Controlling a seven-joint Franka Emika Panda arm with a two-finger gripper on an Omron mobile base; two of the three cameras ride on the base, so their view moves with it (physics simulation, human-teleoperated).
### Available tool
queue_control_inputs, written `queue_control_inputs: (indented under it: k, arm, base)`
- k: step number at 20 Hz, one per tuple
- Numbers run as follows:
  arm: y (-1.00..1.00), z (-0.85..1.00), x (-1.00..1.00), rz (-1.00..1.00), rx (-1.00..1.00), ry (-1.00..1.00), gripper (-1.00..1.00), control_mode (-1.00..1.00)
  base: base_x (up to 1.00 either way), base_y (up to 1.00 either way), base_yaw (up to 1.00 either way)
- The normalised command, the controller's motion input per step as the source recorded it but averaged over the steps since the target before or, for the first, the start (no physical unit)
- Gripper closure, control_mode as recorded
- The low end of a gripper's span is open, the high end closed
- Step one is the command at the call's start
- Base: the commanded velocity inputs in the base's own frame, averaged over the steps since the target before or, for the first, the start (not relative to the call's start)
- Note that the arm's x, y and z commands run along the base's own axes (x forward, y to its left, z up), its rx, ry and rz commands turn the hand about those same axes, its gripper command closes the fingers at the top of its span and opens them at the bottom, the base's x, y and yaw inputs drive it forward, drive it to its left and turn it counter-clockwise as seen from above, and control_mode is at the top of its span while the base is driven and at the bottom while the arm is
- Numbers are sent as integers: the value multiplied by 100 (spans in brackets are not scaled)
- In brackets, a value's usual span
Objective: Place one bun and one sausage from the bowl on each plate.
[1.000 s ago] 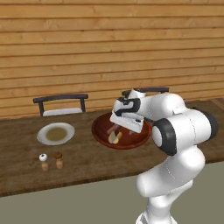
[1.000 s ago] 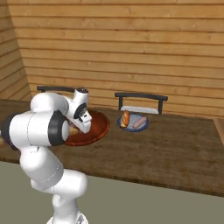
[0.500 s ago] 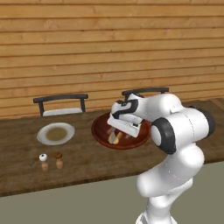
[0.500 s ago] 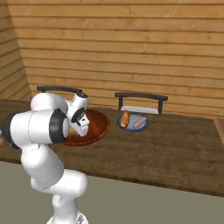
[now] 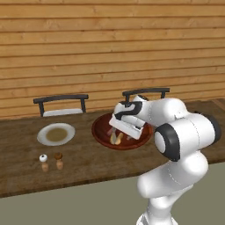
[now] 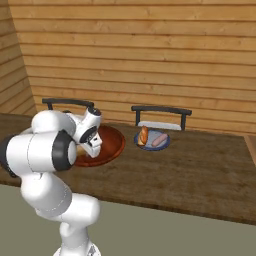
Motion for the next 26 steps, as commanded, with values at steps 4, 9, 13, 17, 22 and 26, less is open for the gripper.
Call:
queue_control_inputs:
  k: [4, 9, 13, 17, 22, 26]
  arm:
    - [-9, 0, -1, 0, 13, -14, -100, -100]
    - [-4, -10, 0, 0, 11, 0, -100, -100]
    - [0, 0, 0, 0, 12, 0, -100, -100]
    - [6, -8, 10, 0, 5, -1, -100, -100]
    - [5, -7, 5, 0, 3, -8, -100, -100]
    - [15, -7, 5, 0, 0, -4, -100, -100]
  base:
    - [0, 0, 0]
    - [0, 0, 0]
    - [0, 0, 0]
    - [0, 0, 0]
    - [0, 0, 0]
    - [0, 0, 0]
